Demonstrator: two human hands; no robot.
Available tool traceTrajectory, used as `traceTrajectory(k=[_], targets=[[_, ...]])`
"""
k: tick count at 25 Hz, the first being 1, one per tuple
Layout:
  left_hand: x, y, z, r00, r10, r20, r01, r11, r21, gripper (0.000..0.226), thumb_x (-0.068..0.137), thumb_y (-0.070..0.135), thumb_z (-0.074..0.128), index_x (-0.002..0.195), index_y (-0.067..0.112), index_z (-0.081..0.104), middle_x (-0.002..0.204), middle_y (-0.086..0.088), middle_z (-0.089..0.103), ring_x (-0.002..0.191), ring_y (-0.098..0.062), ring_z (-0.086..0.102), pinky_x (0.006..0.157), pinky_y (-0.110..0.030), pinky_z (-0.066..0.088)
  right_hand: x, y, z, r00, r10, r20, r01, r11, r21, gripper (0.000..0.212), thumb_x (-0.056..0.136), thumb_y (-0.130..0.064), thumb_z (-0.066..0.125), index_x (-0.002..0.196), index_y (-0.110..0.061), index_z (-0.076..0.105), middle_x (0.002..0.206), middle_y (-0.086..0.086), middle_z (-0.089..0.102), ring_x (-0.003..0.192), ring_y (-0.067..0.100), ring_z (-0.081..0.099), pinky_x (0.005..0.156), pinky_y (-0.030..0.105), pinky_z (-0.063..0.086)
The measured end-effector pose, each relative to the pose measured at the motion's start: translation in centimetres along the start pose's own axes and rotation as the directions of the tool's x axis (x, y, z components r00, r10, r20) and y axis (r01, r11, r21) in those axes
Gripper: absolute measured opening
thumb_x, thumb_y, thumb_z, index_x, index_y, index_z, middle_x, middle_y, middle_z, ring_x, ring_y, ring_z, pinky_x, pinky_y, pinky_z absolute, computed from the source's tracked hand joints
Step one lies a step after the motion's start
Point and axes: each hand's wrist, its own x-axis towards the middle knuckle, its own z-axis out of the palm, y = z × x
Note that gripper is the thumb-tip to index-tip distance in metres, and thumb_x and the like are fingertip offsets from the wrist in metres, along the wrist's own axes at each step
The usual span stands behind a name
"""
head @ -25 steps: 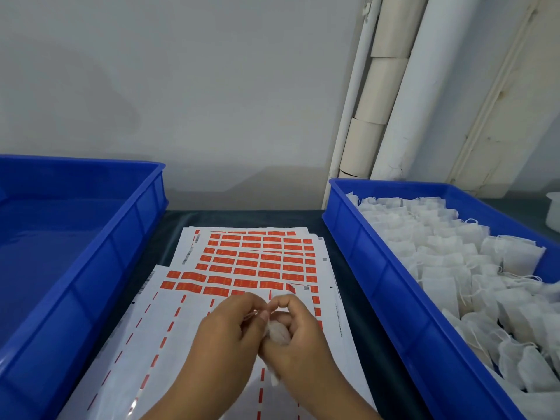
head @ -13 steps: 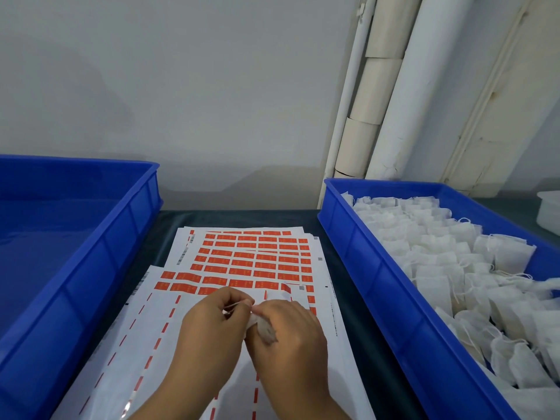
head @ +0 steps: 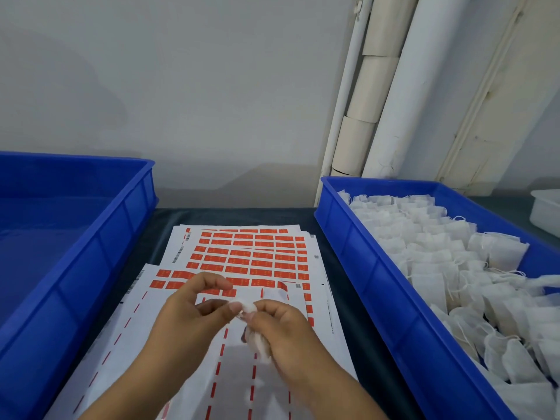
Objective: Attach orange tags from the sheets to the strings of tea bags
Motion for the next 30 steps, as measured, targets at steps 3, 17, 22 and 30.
traceTrajectory(k=[3, 17, 22, 30], targets=[[0.1, -0.4, 0.2, 1.000, -0.008, -0.007, 0.007, 1.000, -0.002, 0.015, 0.077, 0.006, 0.071, 0.069, 0.017, 0.065, 0.069, 0.026, 0.060, 0.068, 0.004, 0.053, 0.061, -0.008, 0.039, 0.0, 0.1, -0.3, 0.969, 0.119, 0.216, -0.207, 0.868, 0.452, 0.011, 0.090, -0.014, 0.057, 0.097, -0.010, 0.064, 0.087, 0.006, 0.059, 0.076, 0.018, 0.057, 0.065, 0.028, 0.048], [-0.8, -0.3, -0.4, 0.900, 0.398, 0.177, -0.427, 0.727, 0.537, 0.029, 0.078, 0.029, 0.069, 0.104, 0.040, 0.067, 0.096, 0.034, 0.048, 0.085, 0.007, 0.049, 0.072, -0.002, 0.039, 0.2, 0.6, -0.3, 0.992, 0.083, 0.090, -0.113, 0.907, 0.407, 0.016, 0.091, -0.023, 0.059, 0.082, -0.017, 0.071, 0.082, 0.005, 0.064, 0.082, 0.020, 0.057, 0.070, 0.027, 0.050], [-1.3, -0.5, -1.0, 0.884, 0.438, 0.164, -0.448, 0.692, 0.566, 0.024, 0.074, 0.033, 0.069, 0.098, 0.032, 0.073, 0.091, 0.024, 0.058, 0.078, 0.004, 0.052, 0.071, -0.003, 0.040, 0.1, 0.5, -0.1, 0.999, 0.039, 0.014, -0.041, 0.954, 0.295, 0.016, 0.090, -0.028, 0.060, 0.086, -0.018, 0.072, 0.085, 0.002, 0.067, 0.087, 0.020, 0.060, 0.075, 0.026, 0.050], [-1.0, -0.4, -1.4, 0.907, 0.296, 0.301, -0.422, 0.644, 0.638, 0.006, 0.093, 0.040, 0.048, 0.089, 0.043, 0.045, 0.090, 0.031, 0.044, 0.083, 0.004, 0.050, 0.070, -0.003, 0.038, 0.1, 0.6, -0.3, 0.994, 0.058, -0.092, -0.041, 0.984, 0.174, 0.018, 0.088, -0.031, 0.062, 0.075, -0.022, 0.071, 0.076, -0.006, 0.070, 0.081, 0.019, 0.064, 0.077, 0.026, 0.053]])
